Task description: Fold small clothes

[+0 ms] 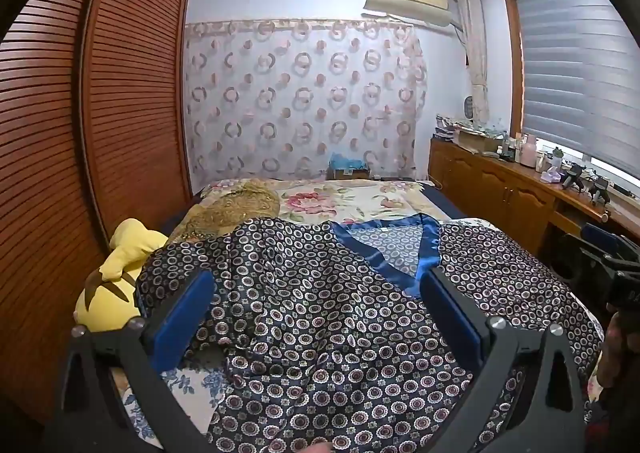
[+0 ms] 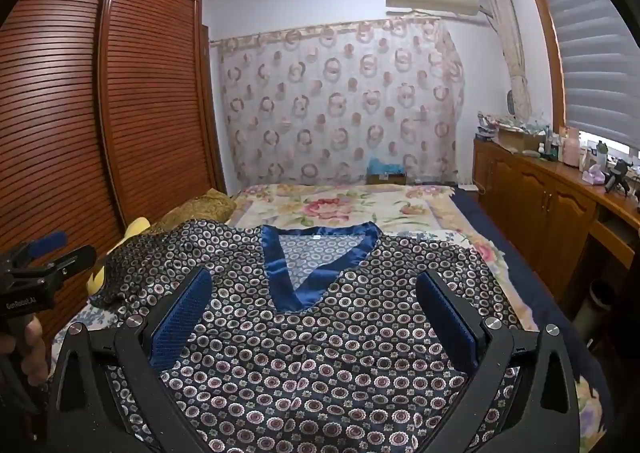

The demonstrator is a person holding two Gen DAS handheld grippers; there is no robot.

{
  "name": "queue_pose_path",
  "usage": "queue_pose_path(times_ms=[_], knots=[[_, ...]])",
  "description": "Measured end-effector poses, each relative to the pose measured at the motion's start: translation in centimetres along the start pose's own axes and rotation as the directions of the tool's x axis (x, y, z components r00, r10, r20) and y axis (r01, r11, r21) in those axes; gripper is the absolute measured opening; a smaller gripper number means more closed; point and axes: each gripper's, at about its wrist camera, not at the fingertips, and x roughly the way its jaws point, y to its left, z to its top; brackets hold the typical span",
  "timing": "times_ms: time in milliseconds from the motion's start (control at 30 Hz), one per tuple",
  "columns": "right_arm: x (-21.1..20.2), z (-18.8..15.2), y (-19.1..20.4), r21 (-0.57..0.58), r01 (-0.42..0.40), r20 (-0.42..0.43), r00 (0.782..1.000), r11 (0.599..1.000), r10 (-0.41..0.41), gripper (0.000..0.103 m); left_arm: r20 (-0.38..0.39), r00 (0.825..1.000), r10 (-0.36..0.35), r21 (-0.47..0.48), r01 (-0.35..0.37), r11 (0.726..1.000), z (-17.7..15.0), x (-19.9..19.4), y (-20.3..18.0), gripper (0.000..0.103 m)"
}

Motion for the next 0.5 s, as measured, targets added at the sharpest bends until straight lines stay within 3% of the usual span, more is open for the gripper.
queue_pose_path(times_ms=[500], knots=[[0.04, -0.03, -0.11, 0.002, -0.003, -0.002, 1.0, 1.0, 0.003, 0.103, 0.002, 1.0, 0.007, 0.002, -0.007, 1.0, -0.06, 0.09, 0.44, 0.103]])
